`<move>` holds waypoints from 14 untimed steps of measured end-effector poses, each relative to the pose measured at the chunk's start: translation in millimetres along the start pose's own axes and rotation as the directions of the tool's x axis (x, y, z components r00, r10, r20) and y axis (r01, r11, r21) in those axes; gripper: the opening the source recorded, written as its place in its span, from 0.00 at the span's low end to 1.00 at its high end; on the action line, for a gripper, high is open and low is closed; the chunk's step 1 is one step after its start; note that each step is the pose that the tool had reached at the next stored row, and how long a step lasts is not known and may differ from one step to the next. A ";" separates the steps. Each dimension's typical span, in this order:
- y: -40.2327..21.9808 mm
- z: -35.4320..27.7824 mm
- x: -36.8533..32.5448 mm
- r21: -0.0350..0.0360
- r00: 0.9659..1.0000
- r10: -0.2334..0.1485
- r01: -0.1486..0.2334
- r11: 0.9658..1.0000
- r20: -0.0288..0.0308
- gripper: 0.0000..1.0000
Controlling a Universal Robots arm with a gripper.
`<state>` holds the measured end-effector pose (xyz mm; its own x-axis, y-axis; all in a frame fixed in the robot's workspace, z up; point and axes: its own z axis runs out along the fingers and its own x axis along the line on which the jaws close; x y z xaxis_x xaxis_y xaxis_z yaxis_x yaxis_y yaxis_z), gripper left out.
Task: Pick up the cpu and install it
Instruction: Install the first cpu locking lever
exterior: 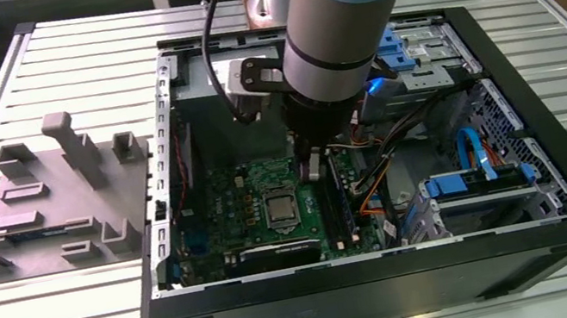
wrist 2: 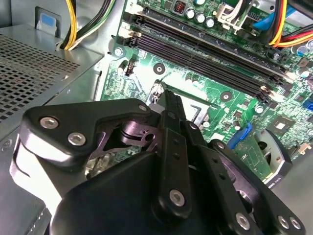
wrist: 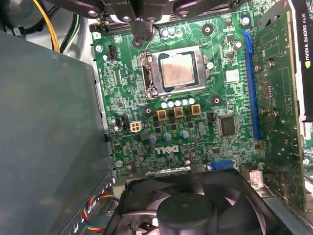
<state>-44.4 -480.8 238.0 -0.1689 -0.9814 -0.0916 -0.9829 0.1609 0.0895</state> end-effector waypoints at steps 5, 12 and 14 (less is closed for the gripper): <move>0.1 0.0 0.1 0.000 1.000 0.000 0.000 1.000 0.000 0.11; 0.1 0.0 0.1 0.000 1.000 0.000 0.000 1.000 0.000 0.11; 0.1 0.1 0.1 0.001 1.000 0.000 0.000 1.000 -0.003 0.11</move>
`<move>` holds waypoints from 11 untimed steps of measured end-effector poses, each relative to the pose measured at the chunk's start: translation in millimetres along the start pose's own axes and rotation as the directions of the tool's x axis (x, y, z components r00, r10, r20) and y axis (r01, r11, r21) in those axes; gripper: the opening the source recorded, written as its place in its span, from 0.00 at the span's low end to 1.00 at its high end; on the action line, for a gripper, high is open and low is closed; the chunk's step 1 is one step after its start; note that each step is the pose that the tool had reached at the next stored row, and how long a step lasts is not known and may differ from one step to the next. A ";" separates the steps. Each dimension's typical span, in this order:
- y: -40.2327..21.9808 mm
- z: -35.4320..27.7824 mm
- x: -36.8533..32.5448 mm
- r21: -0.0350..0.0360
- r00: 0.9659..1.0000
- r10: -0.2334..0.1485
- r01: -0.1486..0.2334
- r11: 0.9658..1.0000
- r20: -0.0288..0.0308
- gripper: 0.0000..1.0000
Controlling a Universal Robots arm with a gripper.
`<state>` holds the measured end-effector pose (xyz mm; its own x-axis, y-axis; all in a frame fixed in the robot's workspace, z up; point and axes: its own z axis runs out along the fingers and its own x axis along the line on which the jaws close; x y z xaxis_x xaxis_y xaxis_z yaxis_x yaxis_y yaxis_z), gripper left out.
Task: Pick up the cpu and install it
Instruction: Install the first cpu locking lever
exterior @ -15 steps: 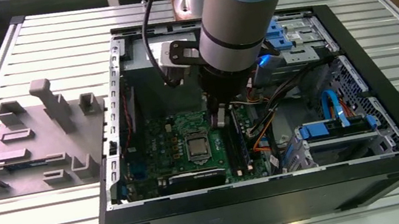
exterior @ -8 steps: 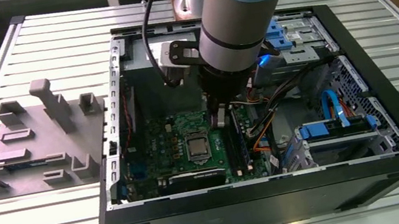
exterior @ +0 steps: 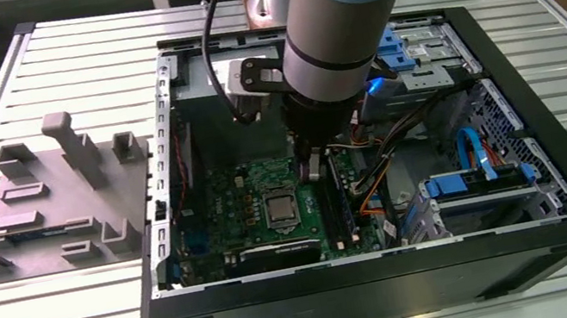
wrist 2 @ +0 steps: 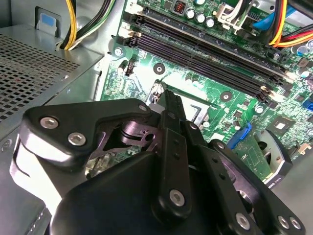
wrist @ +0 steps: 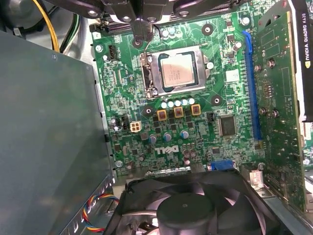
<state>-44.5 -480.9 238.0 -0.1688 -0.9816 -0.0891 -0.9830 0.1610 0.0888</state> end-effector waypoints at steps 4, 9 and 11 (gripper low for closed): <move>-0.4 0.6 2.7 0.003 1.000 0.002 -0.002 1.000 -0.019 0.11; -1.0 3.6 5.1 0.007 0.999 0.003 -0.003 1.000 -0.039 0.11; -1.3 4.5 7.6 0.007 0.999 0.003 -0.002 1.000 -0.042 0.11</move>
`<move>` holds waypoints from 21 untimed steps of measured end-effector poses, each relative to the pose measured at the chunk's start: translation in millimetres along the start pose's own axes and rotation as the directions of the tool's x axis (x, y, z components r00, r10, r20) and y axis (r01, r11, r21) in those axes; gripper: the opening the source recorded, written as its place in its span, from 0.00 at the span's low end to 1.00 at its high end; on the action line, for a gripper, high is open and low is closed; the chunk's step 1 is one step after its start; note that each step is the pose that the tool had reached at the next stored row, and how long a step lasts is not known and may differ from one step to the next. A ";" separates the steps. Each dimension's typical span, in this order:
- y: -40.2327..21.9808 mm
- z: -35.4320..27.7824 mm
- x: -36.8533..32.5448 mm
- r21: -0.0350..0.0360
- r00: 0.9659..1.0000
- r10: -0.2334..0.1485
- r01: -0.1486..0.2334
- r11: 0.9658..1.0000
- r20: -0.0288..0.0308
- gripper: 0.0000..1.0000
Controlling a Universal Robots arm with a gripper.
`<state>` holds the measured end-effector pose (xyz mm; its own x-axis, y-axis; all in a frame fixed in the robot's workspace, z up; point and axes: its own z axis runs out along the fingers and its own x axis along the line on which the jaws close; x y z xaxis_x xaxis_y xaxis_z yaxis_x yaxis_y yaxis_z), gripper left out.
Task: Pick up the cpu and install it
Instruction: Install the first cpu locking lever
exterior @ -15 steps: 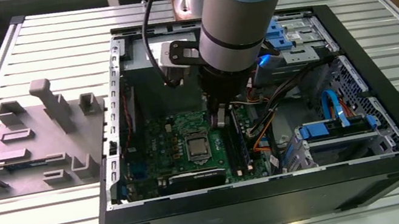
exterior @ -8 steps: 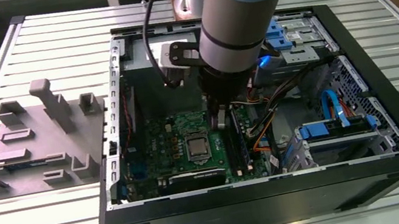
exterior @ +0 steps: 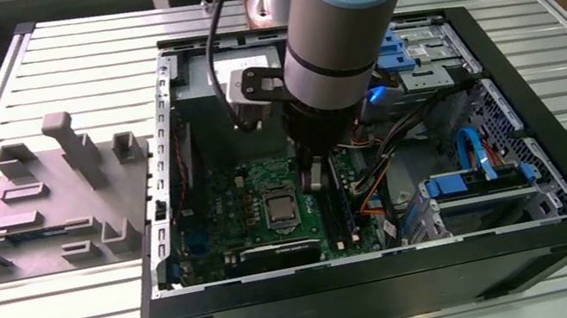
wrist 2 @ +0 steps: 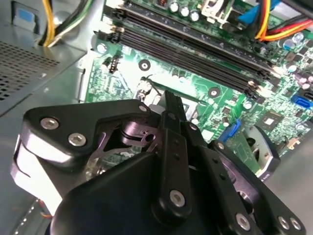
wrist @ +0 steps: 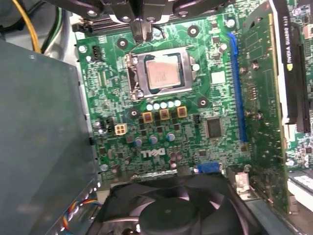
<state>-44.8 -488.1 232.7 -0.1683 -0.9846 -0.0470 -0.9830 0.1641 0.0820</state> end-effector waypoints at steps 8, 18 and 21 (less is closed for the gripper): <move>-1.0 6.6 8.4 0.001 1.000 -0.013 0.013 1.000 -0.006 0.11; -1.2 10.4 9.0 0.001 0.997 -0.071 0.072 0.997 -0.041 0.11; -1.5 14.4 9.1 0.002 0.996 -0.073 0.073 0.997 -0.047 0.11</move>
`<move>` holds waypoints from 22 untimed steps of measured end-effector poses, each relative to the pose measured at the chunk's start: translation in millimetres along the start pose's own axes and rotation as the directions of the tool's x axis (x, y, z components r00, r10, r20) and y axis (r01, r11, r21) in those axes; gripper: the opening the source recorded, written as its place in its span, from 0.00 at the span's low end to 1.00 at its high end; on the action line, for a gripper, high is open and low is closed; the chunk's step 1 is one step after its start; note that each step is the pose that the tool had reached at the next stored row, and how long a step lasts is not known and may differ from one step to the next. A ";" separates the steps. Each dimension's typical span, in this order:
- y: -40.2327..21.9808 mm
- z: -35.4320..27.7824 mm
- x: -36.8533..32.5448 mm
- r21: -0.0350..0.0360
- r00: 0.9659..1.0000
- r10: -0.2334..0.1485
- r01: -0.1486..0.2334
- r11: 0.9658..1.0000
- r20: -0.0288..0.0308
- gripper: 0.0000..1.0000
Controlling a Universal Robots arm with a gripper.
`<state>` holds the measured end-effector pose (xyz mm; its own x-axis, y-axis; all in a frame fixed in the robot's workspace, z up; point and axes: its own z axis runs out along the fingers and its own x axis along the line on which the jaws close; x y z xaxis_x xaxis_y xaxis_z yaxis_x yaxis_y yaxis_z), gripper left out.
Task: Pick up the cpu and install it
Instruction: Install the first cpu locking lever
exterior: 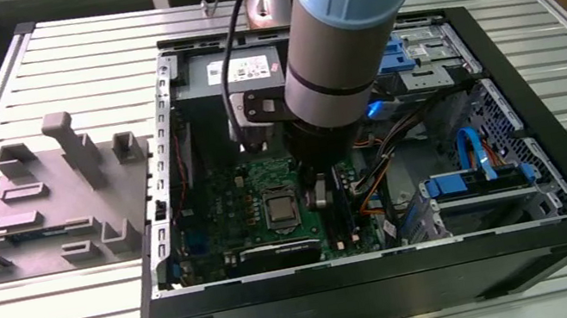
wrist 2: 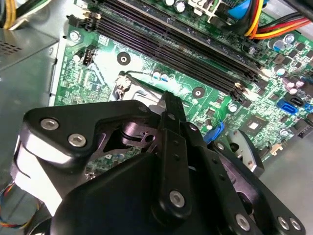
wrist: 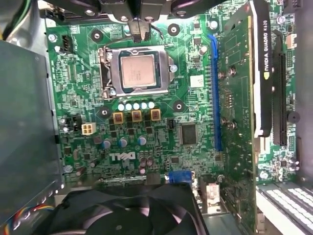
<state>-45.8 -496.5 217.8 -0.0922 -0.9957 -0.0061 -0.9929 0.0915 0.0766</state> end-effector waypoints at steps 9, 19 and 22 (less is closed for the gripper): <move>0.0 6.5 1.4 0.003 0.999 -0.051 0.051 0.999 -0.005 0.11; 1.5 10.9 2.4 0.019 0.997 -0.066 0.067 0.998 -0.026 0.11; 1.2 14.2 2.5 0.023 0.997 -0.068 0.069 0.997 -0.028 0.11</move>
<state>-48.3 -498.6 203.8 -0.0224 -0.9996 0.0171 -0.9983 0.0233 0.0535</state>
